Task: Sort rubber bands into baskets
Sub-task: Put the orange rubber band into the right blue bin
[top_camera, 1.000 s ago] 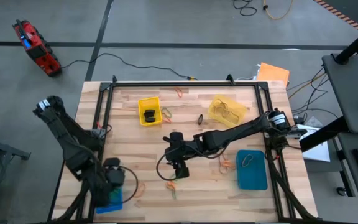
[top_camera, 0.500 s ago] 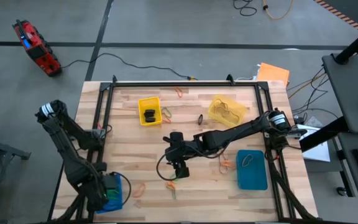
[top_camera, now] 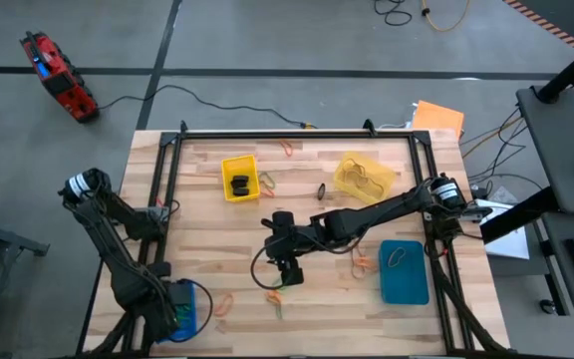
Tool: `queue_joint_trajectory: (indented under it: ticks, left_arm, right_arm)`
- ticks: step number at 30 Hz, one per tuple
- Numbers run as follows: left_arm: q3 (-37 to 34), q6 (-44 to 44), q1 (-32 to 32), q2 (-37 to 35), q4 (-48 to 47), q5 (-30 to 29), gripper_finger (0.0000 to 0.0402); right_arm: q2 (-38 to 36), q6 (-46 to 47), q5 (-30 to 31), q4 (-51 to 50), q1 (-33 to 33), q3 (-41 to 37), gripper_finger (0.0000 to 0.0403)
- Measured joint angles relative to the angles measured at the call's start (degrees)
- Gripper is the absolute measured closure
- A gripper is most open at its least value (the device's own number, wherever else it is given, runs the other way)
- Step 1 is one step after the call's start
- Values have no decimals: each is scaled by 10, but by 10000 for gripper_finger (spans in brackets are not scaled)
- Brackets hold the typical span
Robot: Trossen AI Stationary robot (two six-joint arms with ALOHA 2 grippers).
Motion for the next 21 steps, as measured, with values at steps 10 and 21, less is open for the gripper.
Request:
queue_joint_trajectory:
  ticks: [10,21]
  left_arm:
    - [22,31,0,-16,-4,-149,222]
    - [46,423,9,-17,120,-558,244]
  right_arm:
    - [0,47,0,-61,2,0,199]
    - [0,223,2,-201,33,-3,199]
